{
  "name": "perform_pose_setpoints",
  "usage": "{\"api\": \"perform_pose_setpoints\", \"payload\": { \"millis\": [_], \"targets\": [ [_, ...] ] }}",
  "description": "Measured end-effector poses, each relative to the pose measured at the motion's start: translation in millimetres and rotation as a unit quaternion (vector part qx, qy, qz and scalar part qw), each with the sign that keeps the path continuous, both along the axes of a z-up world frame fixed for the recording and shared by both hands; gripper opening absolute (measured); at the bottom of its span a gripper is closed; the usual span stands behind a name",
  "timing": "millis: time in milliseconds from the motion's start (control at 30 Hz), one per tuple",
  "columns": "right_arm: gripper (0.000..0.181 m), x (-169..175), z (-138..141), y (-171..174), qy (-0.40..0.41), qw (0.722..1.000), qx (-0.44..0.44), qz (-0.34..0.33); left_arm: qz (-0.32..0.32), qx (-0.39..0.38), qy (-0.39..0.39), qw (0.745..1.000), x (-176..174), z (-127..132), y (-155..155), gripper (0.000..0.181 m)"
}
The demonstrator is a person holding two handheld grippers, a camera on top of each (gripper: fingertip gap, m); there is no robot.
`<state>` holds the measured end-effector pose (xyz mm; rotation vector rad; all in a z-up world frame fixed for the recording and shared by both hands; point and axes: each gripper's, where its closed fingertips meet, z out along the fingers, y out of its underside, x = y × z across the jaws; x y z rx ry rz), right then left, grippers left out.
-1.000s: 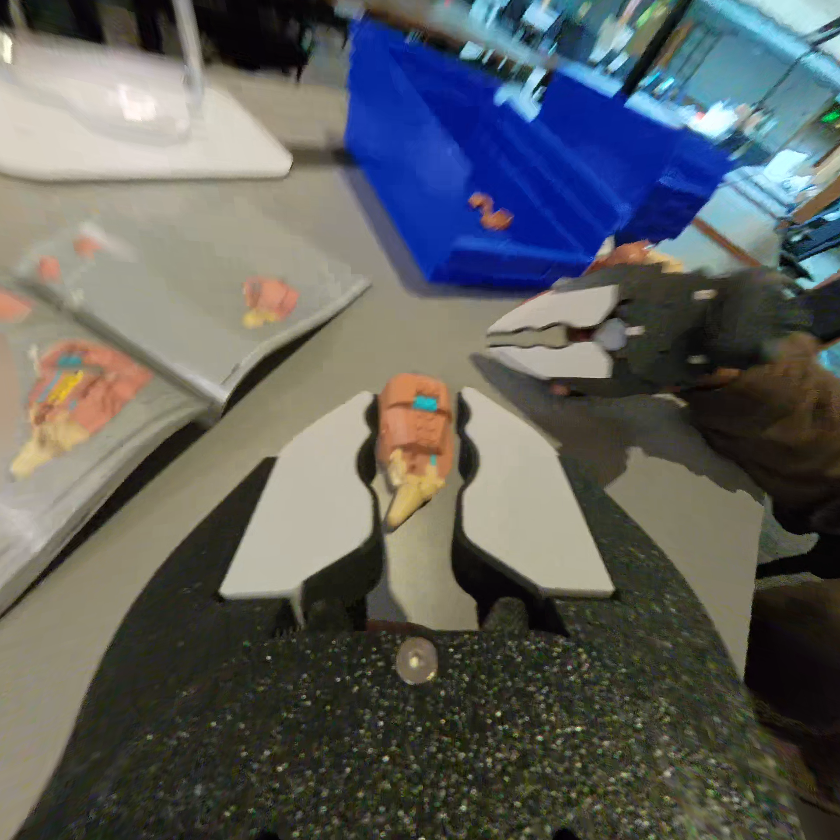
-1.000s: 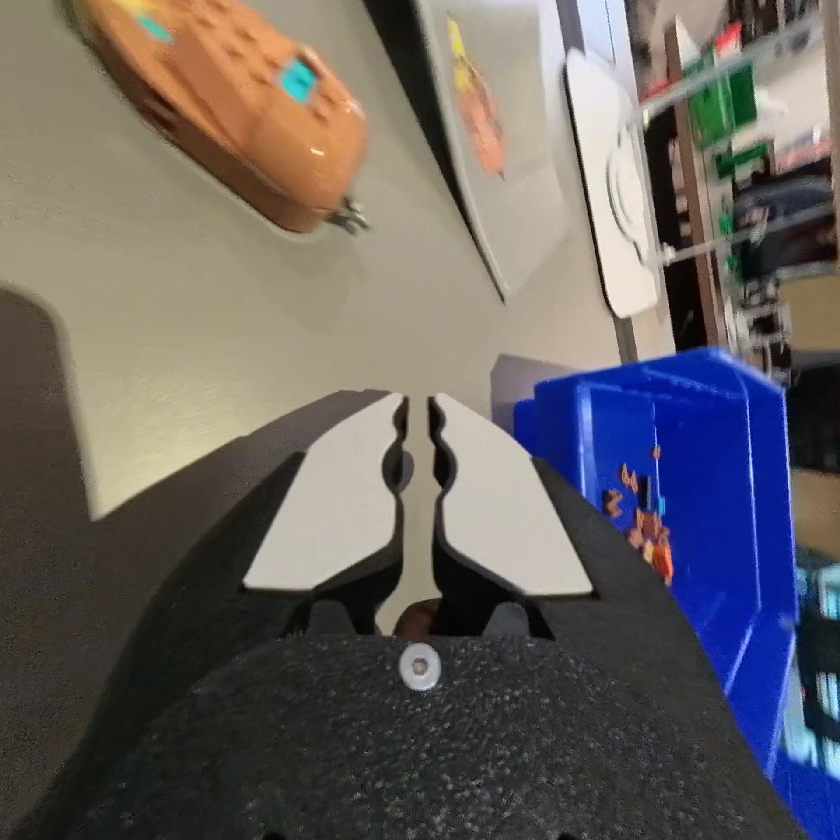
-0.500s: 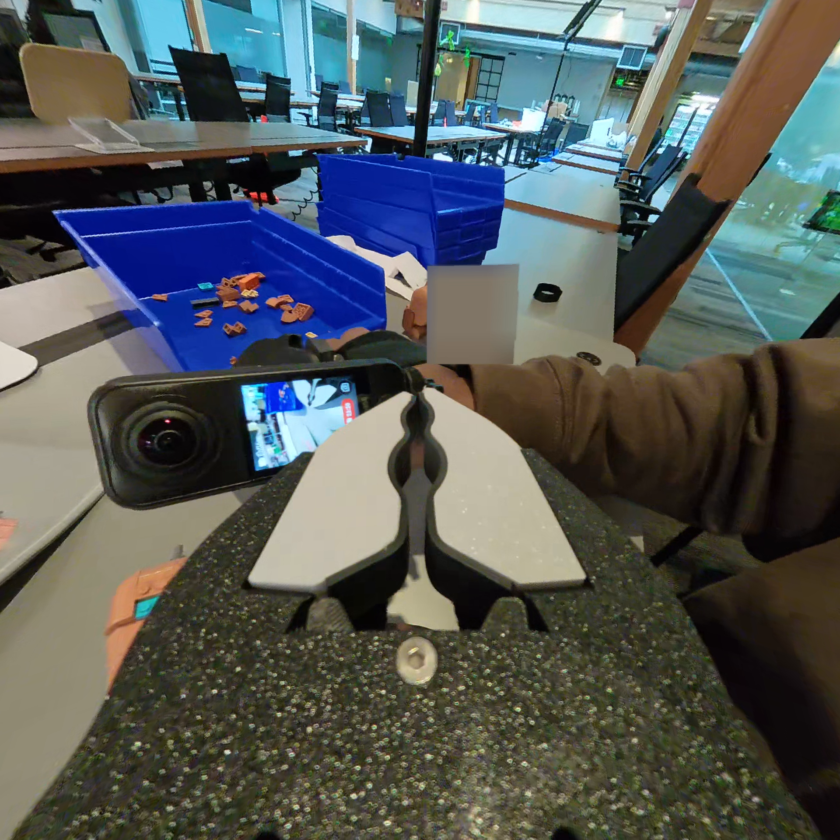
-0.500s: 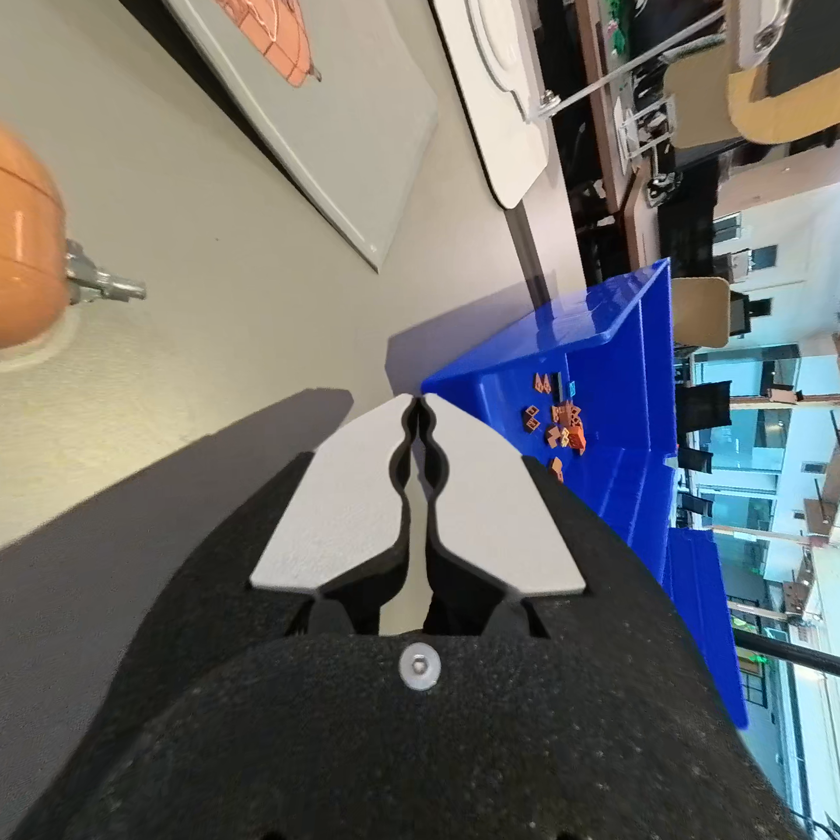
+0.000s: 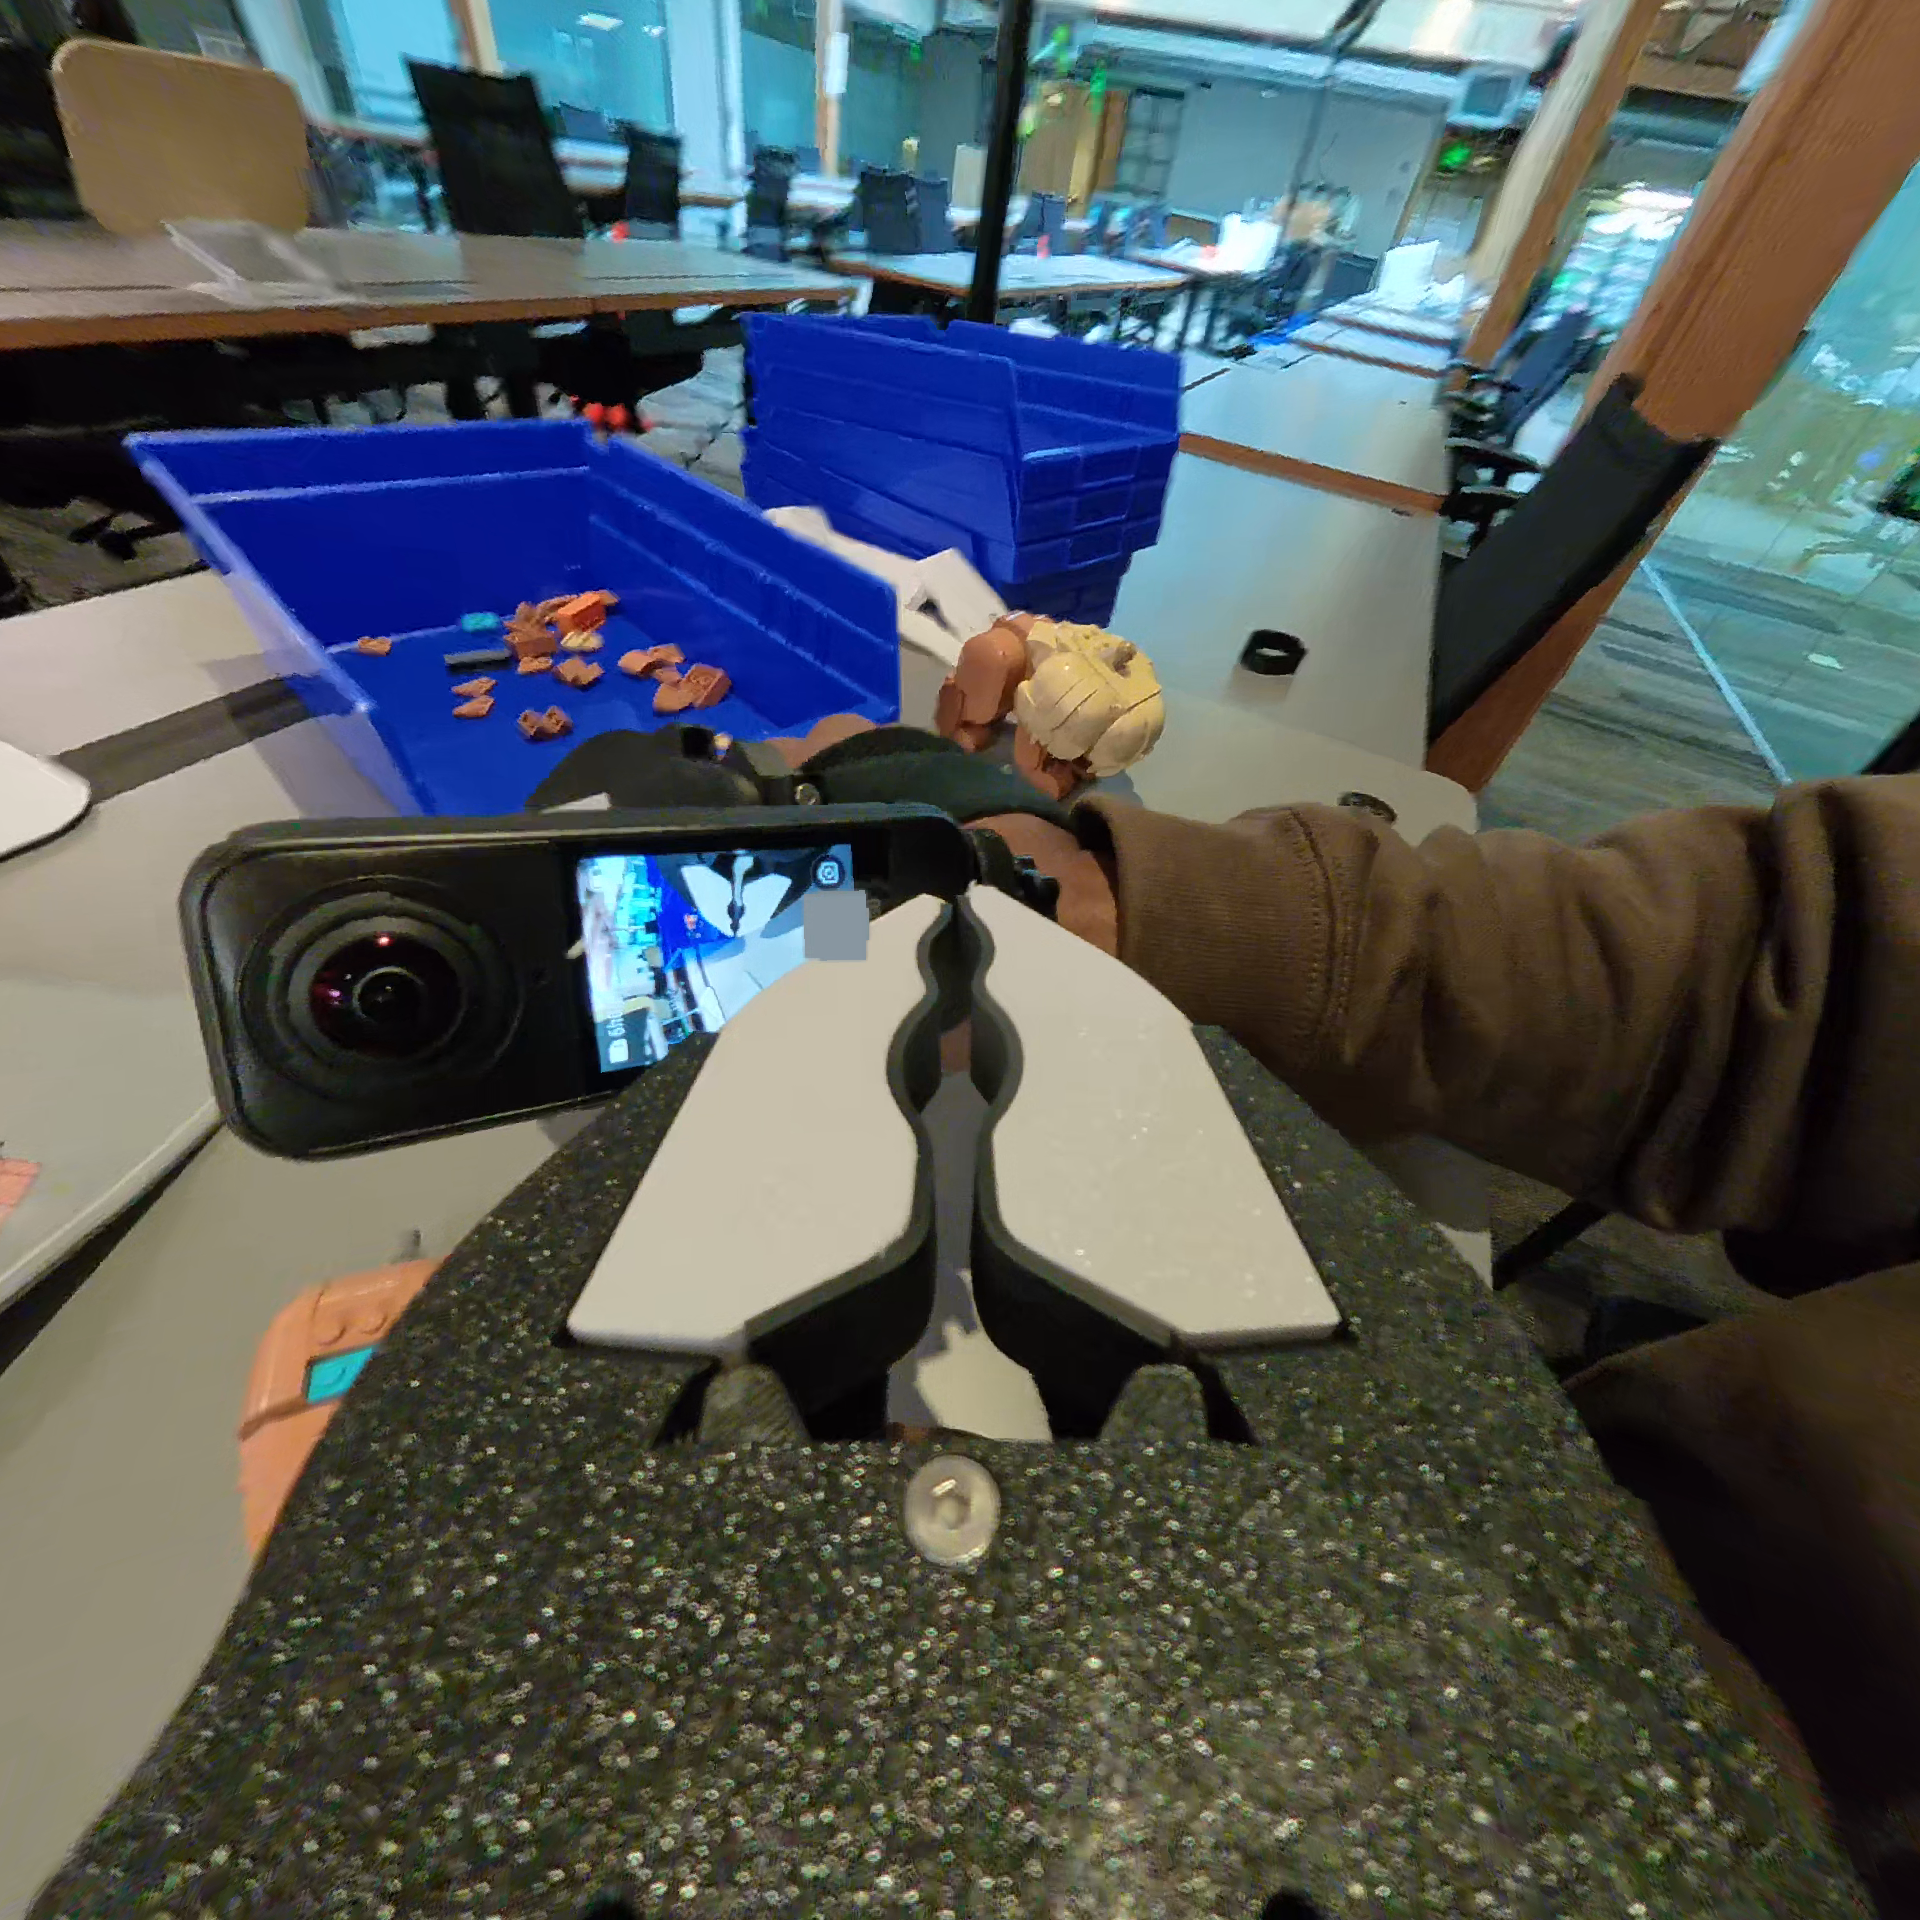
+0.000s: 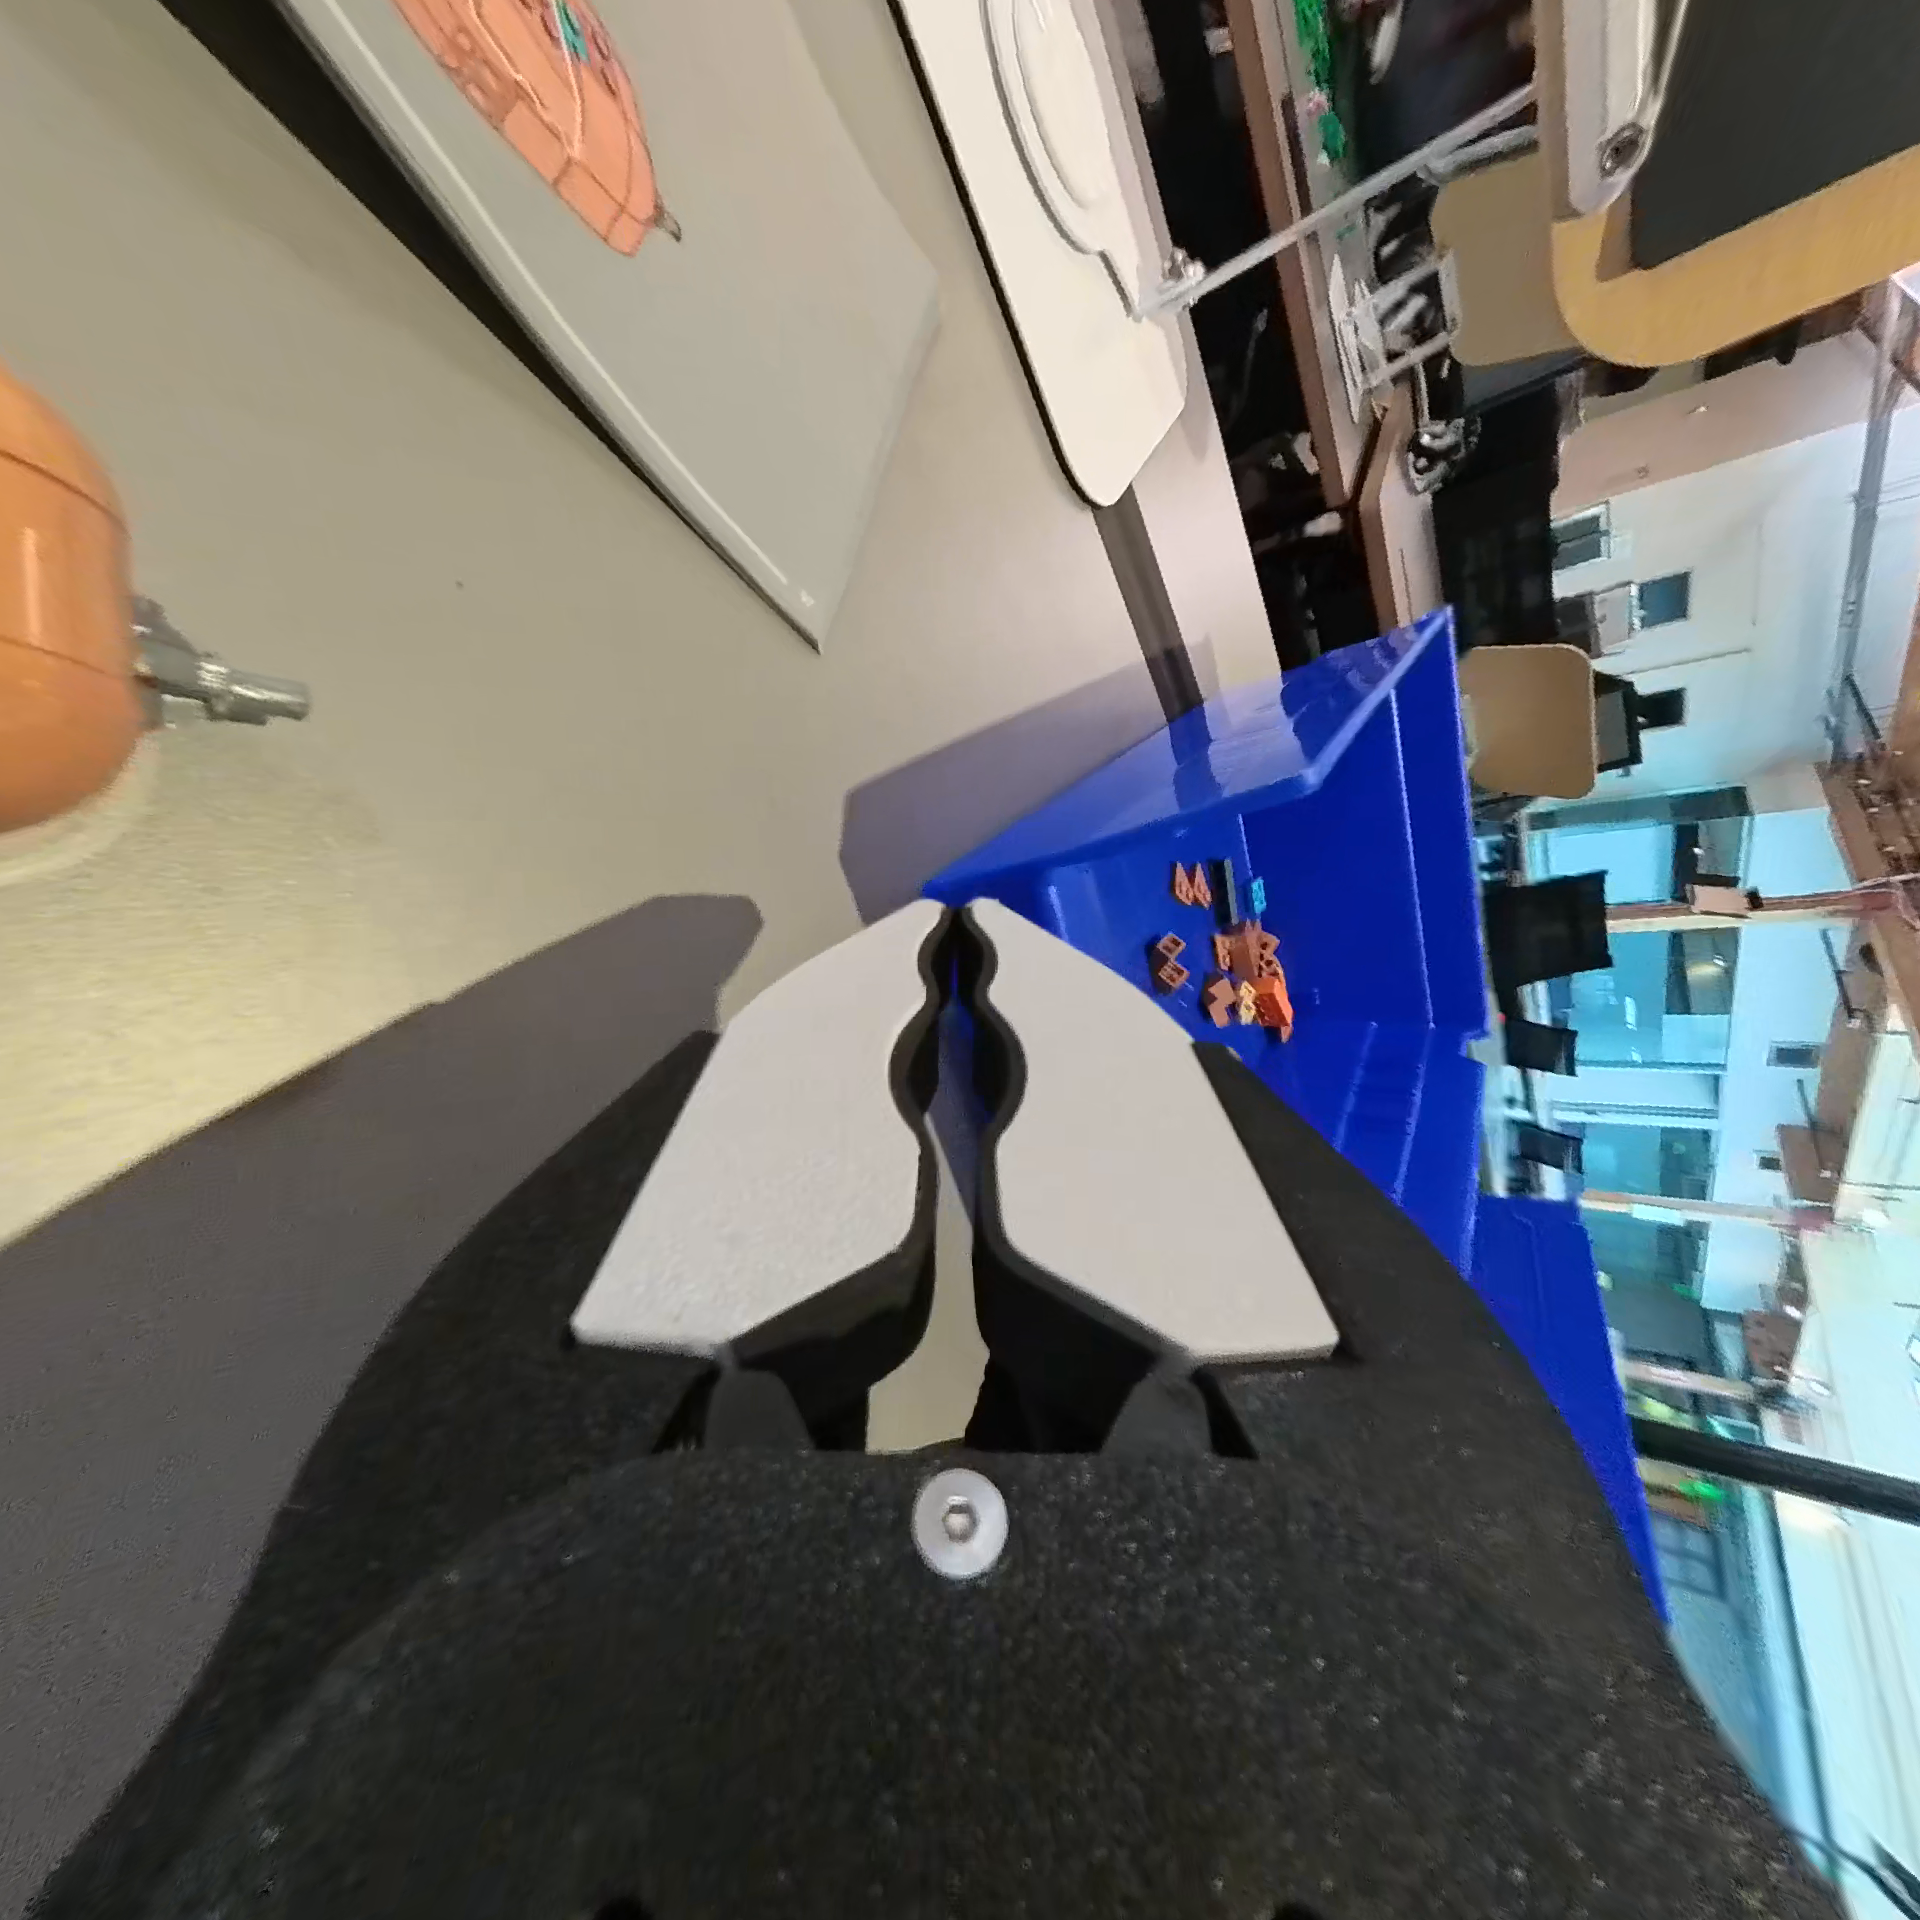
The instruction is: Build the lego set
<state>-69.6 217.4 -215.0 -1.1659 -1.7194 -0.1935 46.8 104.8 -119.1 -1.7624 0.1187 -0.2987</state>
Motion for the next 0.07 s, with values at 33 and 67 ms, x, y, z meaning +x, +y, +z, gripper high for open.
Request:
{"api": "perform_pose_setpoints", "payload": {
  "millis": [33,67],
  "targets": [
    [0.0,-0.7,2.0,-3.7,0.006,1.0,-0.012,0.008,-0.009,0.012,0.002,1.0,2.7,4.3,-2.3,0.0],
    [0.0,-0.9,2.6,-5.5,0.006,1.0,-0.018,0.011,-0.011,0.037,0.01,0.999,2.7,13.8,-7.3,0.0]
  ]
}}
